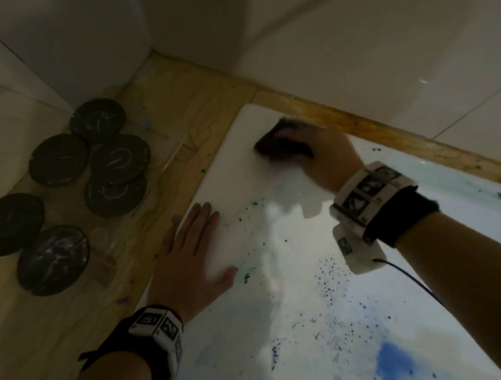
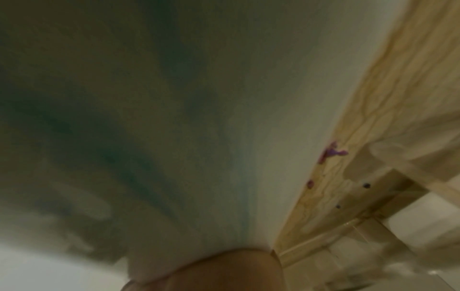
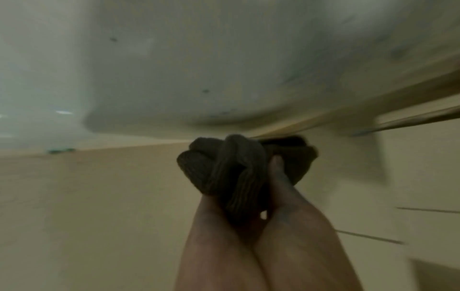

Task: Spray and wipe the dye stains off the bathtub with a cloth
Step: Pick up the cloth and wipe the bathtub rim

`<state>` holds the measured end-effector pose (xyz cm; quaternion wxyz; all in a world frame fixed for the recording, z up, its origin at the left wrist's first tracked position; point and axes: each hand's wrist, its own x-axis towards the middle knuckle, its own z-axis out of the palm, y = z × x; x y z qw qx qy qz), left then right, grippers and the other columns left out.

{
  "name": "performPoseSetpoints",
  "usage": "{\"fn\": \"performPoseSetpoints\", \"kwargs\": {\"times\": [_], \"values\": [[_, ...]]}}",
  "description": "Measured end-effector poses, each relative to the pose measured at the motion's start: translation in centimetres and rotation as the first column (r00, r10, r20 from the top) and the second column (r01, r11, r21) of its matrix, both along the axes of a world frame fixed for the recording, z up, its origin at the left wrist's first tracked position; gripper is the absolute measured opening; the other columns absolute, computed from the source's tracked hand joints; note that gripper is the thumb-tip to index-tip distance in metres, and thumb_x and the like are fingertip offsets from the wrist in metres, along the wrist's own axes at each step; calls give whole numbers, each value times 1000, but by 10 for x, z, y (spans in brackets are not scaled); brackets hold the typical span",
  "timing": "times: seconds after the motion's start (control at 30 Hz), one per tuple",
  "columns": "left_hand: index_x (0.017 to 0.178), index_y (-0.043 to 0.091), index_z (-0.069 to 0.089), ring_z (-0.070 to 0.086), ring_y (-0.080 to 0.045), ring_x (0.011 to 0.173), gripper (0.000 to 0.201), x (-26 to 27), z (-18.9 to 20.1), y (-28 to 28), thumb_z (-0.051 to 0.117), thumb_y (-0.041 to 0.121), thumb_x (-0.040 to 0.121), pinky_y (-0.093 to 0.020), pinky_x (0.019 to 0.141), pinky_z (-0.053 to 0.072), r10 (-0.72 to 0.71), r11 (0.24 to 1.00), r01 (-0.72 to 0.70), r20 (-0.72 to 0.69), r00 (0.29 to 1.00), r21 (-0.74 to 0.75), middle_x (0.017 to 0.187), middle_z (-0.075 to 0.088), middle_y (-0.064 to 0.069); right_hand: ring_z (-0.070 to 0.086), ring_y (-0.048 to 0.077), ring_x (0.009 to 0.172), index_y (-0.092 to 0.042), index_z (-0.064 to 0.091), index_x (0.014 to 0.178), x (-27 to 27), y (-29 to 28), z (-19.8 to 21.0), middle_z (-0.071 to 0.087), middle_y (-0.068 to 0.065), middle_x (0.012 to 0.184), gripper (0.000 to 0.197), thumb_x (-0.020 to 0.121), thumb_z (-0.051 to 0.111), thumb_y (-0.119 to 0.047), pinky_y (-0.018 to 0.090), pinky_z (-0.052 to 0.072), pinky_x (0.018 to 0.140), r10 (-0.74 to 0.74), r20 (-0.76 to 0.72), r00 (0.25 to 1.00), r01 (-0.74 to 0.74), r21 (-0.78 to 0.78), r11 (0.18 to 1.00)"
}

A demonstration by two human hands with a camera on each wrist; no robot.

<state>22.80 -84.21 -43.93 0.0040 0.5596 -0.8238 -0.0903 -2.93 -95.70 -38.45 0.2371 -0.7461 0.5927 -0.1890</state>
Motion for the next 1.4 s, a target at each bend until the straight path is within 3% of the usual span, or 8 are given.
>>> {"fn": "performPoseSetpoints", "kwargs": {"times": [0.13, 0.27, 0.4, 0.57, 0.97, 1.17, 1.3, 1.4], "values": [[146, 13, 19, 16, -19, 141, 89, 1, -2, 1, 43, 63, 77, -41, 113, 13, -1, 1000, 1, -30, 1000, -14, 153, 19, -4, 36, 25, 135, -23, 55, 129, 8, 5, -23, 38, 5, 147, 39, 91, 55, -15, 32, 25, 110, -213, -132, 968, 216, 14, 976], [143, 10, 24, 24, -23, 139, 89, 2, -3, 0, 46, 61, 74, -47, 109, 24, -8, 1000, 8, -19, 1000, -3, 150, 27, -9, 53, 44, 116, -10, 70, 105, 63, 57, -34, 57, 18, 127, 44, 67, 70, 10, 52, 47, 88, -18, 5, 1000, 18, -113, 993], [142, 7, 31, 25, -24, 138, 90, 0, -2, -1, 45, 63, 73, -47, 108, 24, -5, 1000, 5, 0, 1000, 29, 149, 31, -11, 49, 29, 126, -18, 65, 118, 65, 69, -20, 52, 6, 135, 40, 83, 60, 1, 32, 38, 103, 64, 107, 992, -61, -39, 997], [146, 12, 22, 14, -18, 141, 89, 1, -2, 1, 41, 64, 77, -42, 112, 14, -5, 1000, 5, -15, 1000, 19, 154, 18, -4, 40, 23, 131, -28, 49, 133, 26, 5, -4, 43, 1, 143, 41, 93, 51, -19, 30, 26, 110, -299, -62, 952, 303, 68, 951], [134, 12, 33, 26, -23, 135, 82, -7, 10, -5, 42, 63, 71, -54, 105, 35, -22, 991, 21, 7, 1000, 133, 144, 40, -16, 17, 16, 143, -30, 46, 134, 88, 95, -9, 20, -6, 154, 45, 93, 48, -12, 29, 25, 112, 104, -133, 986, -68, 253, 965], [148, 17, -14, -15, -16, 143, 86, -6, 44, 9, 51, 33, 93, -37, 117, -1, -38, 927, -15, 132, 991, 374, 154, -25, 0, 46, 27, 125, -24, 50, 133, 57, 39, 44, 51, 4, 137, 42, 91, 54, -19, 33, 36, 105, -163, -51, 985, 169, 175, 970], [146, 18, -19, -16, -16, 143, 82, 14, 57, 44, 45, 9, 95, -28, 116, 0, -83, 918, 25, 130, 988, 396, 147, -35, 1, 18, 29, 141, -30, 31, 144, 90, 19, 17, 19, 3, 155, 52, 94, 49, -31, 42, 22, 113, 54, -312, 949, 55, 331, 942], [145, 14, -21, -13, -20, 144, 82, 29, 67, 62, 44, 25, 98, -31, 116, 0, 15, 903, -99, 201, 979, 418, 148, -33, -3, -1, 25, 144, -38, 18, 145, 91, 10, 0, -2, -6, 157, 59, 93, 45, -45, 47, 7, 116, 128, -454, 882, 31, 326, 945]]}}
